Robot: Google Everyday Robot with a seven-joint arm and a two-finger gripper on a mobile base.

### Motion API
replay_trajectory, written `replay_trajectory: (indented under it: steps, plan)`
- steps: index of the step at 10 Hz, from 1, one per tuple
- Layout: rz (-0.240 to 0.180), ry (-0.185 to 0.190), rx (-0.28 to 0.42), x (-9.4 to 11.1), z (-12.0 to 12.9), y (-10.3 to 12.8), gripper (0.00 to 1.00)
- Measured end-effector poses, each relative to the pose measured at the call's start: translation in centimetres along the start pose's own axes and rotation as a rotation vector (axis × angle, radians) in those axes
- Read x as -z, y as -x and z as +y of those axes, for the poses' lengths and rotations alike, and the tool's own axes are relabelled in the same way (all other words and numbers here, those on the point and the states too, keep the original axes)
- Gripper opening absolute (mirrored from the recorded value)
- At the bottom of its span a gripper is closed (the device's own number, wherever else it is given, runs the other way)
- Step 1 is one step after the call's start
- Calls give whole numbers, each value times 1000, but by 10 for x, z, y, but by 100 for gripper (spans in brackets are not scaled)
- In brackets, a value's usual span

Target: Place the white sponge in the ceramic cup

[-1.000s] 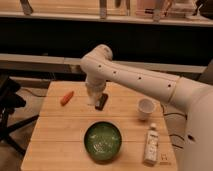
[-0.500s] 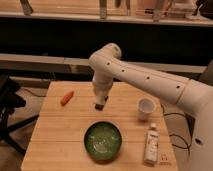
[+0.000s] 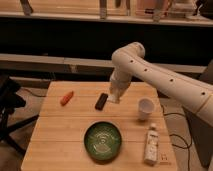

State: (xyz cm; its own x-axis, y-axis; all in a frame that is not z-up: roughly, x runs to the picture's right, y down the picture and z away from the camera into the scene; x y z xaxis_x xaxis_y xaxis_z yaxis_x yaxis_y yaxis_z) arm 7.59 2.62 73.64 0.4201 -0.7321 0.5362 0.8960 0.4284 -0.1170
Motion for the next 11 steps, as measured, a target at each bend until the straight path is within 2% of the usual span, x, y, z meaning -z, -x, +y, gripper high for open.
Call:
replay_trajectory:
  steps: [6,9,11]
  plan:
    - [-7,-20,-93,-14,44,-16,2]
    - [-11,-23,-134,-25,63,-14,2]
    - [-15,-24,-171,-29,78,-21,2]
